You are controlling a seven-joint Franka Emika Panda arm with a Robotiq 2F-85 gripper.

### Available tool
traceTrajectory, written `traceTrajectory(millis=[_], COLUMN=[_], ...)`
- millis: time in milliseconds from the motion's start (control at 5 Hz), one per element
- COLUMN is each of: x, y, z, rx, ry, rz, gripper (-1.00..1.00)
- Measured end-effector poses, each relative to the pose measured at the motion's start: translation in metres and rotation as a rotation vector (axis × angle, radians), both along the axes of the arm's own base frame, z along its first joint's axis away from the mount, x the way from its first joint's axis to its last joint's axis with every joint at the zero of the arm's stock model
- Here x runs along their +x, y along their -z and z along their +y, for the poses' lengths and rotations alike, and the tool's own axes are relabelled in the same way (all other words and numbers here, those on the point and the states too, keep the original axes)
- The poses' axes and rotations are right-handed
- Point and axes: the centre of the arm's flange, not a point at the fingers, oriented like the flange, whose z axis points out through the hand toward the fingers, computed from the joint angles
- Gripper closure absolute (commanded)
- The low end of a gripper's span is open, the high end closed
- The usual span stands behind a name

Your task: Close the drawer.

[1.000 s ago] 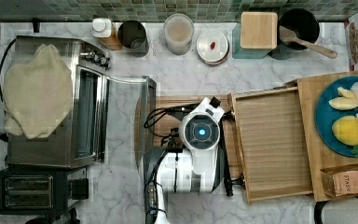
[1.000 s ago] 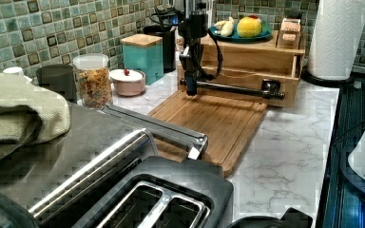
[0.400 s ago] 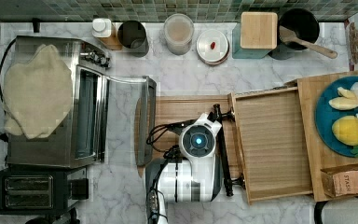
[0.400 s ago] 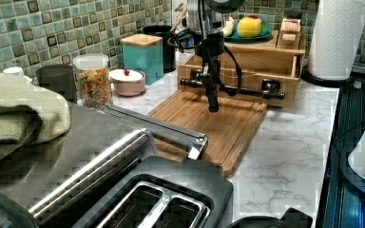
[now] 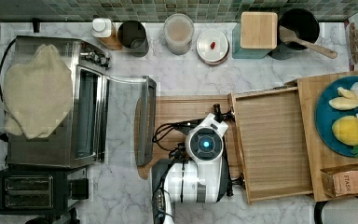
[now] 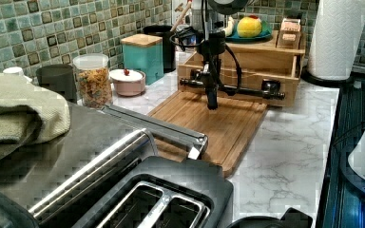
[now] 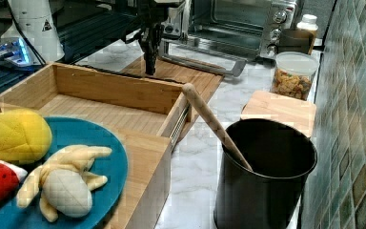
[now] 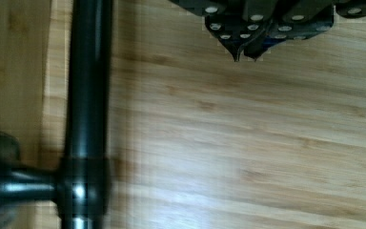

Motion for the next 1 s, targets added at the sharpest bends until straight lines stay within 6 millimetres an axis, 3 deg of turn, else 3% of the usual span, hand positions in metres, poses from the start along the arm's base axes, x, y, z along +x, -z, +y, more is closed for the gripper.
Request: traceTrajectory(millis=[600,1000], x=[-0.003,-0.003], y=[0.016,0.012], z=[-0.066,-0.074], rx=[0.016,0.020], ry=[-0.015,-0.001], rz=[0.030,0.045], gripper=[1.00,1.00])
